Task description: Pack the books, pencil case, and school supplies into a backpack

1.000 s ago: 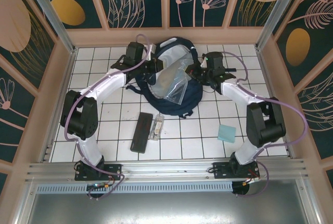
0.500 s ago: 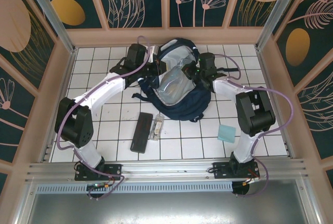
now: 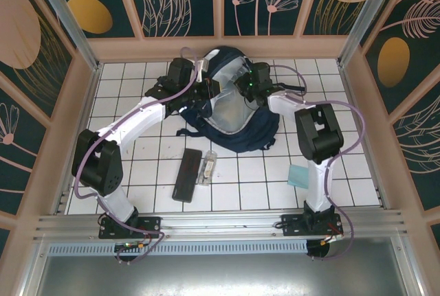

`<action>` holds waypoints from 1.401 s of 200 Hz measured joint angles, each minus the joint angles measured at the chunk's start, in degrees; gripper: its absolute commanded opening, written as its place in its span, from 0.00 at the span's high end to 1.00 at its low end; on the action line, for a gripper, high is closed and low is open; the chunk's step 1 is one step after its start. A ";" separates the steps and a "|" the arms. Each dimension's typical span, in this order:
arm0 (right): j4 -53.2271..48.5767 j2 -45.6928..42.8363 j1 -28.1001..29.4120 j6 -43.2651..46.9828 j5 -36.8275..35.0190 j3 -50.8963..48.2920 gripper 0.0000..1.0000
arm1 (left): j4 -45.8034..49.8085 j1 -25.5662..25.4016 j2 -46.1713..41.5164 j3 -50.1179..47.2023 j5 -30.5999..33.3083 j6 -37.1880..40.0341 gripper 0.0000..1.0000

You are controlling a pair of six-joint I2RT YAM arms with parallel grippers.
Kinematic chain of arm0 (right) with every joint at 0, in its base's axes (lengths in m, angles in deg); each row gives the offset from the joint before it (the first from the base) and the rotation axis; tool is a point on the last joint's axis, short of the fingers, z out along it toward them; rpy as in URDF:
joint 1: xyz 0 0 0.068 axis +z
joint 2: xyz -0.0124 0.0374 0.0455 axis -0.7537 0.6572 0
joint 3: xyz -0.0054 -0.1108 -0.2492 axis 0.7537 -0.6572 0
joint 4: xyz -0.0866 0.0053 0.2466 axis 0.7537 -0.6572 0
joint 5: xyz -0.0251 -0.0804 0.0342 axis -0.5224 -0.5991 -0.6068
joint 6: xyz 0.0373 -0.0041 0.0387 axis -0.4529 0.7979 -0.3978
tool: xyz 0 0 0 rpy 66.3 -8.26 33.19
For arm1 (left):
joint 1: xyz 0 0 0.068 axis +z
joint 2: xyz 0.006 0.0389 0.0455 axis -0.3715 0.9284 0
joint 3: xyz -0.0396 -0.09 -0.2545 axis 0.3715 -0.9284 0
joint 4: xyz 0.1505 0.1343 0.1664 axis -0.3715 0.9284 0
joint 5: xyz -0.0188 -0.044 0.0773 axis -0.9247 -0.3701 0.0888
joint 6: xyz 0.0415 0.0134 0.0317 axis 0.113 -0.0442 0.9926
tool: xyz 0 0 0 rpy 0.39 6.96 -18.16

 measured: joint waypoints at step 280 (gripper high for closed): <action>-26.69 -15.89 41.09 11.39 -8.92 -12.41 0.24 | 2.43 8.37 14.86 16.20 -4.33 1.97 1.00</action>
